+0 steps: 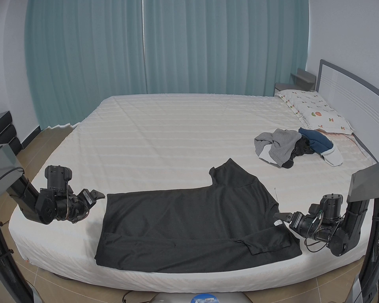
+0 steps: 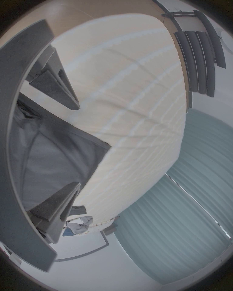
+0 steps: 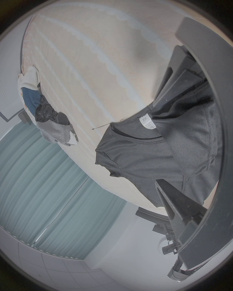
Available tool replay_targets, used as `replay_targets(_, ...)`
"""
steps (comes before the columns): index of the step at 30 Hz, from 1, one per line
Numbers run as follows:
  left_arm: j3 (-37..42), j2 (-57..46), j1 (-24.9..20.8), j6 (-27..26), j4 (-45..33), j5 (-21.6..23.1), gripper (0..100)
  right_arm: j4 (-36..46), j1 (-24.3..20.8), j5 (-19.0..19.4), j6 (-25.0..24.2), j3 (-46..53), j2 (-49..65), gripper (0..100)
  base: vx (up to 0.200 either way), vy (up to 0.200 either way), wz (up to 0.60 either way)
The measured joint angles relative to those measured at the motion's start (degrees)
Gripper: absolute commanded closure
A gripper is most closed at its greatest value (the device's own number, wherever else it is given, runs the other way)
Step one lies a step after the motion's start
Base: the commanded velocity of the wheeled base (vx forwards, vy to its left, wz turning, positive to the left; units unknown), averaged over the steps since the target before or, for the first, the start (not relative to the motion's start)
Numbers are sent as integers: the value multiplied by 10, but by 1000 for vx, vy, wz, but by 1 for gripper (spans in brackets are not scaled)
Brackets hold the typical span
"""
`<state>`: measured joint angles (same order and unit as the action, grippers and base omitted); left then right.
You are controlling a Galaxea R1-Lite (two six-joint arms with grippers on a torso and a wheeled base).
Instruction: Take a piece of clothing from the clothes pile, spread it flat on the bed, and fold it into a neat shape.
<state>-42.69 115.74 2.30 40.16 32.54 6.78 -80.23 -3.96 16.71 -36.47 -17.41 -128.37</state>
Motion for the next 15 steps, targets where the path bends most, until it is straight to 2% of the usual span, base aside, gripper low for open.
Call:
replay_targets(10,-182,109,-8,1,-38,8,0,-3,-2,0,0,4,-2,0,0,0,0)
replay_targets(12,-210,131,-8,3,-45,25,0,-4,-3,0,0,4,-3,0,0,0,0)
replay_targets(15,-235,159,-5,6,-35,81,0,-5,-4,1,0,5,-5,0,0,0,0)
